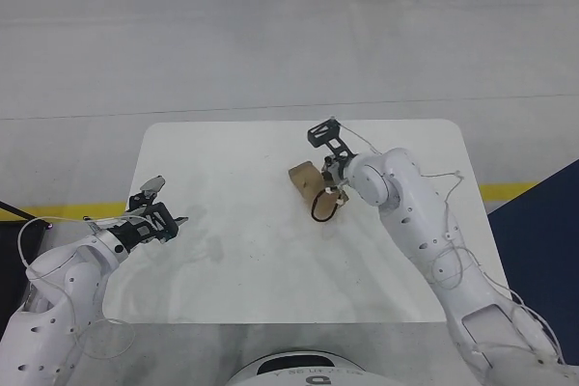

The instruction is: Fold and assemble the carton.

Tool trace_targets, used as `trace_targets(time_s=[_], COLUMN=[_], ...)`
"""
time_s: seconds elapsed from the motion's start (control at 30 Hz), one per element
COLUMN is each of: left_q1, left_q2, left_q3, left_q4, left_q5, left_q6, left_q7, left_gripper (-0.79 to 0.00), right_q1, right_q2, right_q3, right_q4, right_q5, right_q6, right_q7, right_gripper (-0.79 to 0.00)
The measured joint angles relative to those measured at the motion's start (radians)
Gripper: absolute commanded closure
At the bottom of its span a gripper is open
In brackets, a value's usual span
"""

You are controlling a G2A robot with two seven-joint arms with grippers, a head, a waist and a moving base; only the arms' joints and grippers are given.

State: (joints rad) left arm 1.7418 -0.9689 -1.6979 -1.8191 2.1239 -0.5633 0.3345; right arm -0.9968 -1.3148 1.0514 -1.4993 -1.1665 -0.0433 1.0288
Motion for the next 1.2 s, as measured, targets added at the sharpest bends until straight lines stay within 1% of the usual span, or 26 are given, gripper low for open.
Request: trace_targets(time_s=[0.1, 0.2, 0.23, 0.33, 0.4, 0.47, 0.57, 0.7, 0.8, 0.93, 1.03, 1.13, 1.2], left_q1=[0.0, 0.0, 0.0, 0.0, 0.0, 0.0, 0.0, 0.0, 0.0, 0.0, 0.0, 0.0, 0.0], left_q2=[0.0, 0.0, 0.0, 0.0, 0.0, 0.0, 0.0, 0.0, 0.0, 0.0, 0.0, 0.0, 0.0], left_q3=[0.0, 0.0, 0.0, 0.0, 0.0, 0.0, 0.0, 0.0, 0.0, 0.0, 0.0, 0.0, 0.0], left_q4=[0.0, 0.0, 0.0, 0.0, 0.0, 0.0, 0.0, 0.0, 0.0, 0.0, 0.0, 0.0, 0.0], left_q5=[0.0, 0.0, 0.0, 0.0, 0.0, 0.0, 0.0, 0.0, 0.0, 0.0, 0.0, 0.0, 0.0], left_q6=[0.0, 0.0, 0.0, 0.0, 0.0, 0.0, 0.0, 0.0, 0.0, 0.0, 0.0, 0.0, 0.0], left_q7=[0.0, 0.0, 0.0, 0.0, 0.0, 0.0, 0.0, 0.0, 0.0, 0.0, 0.0, 0.0, 0.0], left_gripper=[-0.785, -0.785, -0.785, -0.785, -0.785, -0.785, -0.785, -0.785, -0.785, -0.785, -0.785, -0.785, -0.785], right_q1=[-0.102, -0.229, -0.282, -0.383, -0.377, -0.367, -0.367, -0.355, -0.345, -0.375, -0.4, -0.422, -0.43], right_q2=[0.019, 0.035, 0.04, 0.044, 0.044, 0.044, 0.044, 0.036, 0.028, 0.03, 0.033, 0.039, 0.044], right_q3=[0.063, 0.136, 0.162, 0.199, 0.198, 0.197, 0.197, 0.163, 0.145, 0.157, 0.177, 0.204, 0.217], right_q4=[-0.104, -0.19, -0.216, -0.243, -0.242, -0.241, -0.241, -0.216, -0.171, -0.085, -0.013, 0.042, 0.061], right_q5=[-0.067, -0.101, -0.113, -0.095, -0.092, -0.093, -0.094, -0.057, 0.008, 0.038, 0.038, 0.049, 0.043], right_q6=[0.003, 0.035, 0.046, 0.05, 0.05, 0.049, 0.049, 0.03, 0.003, -0.101, -0.156, -0.211, -0.243], right_q7=[-0.147, -0.331, -0.41, -0.568, -0.583, -0.551, -0.545, -0.594, -0.687, -0.898, -1.032, -1.112, -1.126], right_gripper=[0.0, 0.0, 0.0, 0.0, 0.0, 0.0, 0.0, 0.0, 0.0, 0.0, 0.0, 0.0, 0.0])
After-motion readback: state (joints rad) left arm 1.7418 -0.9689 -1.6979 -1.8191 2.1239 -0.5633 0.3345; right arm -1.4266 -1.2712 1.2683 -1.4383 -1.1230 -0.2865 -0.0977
